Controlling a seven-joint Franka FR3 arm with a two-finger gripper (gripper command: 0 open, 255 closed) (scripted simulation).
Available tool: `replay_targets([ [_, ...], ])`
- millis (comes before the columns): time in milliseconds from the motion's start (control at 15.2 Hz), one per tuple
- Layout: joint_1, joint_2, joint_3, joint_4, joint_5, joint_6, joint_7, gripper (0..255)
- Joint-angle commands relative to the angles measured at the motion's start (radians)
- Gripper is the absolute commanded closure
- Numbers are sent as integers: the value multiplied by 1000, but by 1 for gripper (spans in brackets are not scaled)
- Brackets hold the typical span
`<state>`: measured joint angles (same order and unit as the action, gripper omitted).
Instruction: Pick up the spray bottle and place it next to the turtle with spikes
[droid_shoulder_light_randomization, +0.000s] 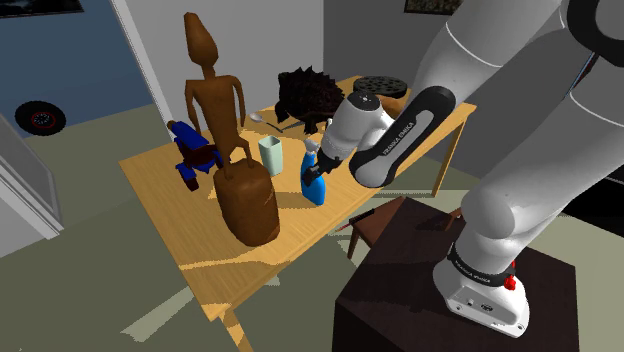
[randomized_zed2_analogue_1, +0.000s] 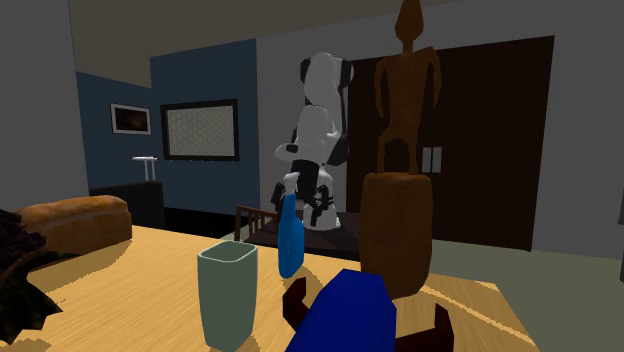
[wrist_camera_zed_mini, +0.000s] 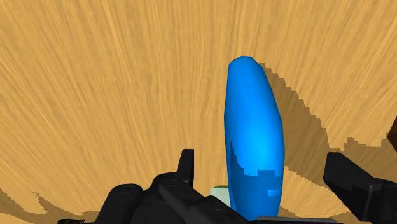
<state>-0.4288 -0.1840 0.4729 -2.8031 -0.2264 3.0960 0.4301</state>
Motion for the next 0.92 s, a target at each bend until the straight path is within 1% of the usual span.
replay_targets([
  [0, -20, 9, 16, 2, -16, 9, 11, 0],
  [396, -20, 9, 16, 2, -15, 9, 11, 0],
  [462, -20, 9, 16, 2, -15, 9, 11, 255],
  [858, -20, 9, 15, 2, -15, 9, 11, 255],
])
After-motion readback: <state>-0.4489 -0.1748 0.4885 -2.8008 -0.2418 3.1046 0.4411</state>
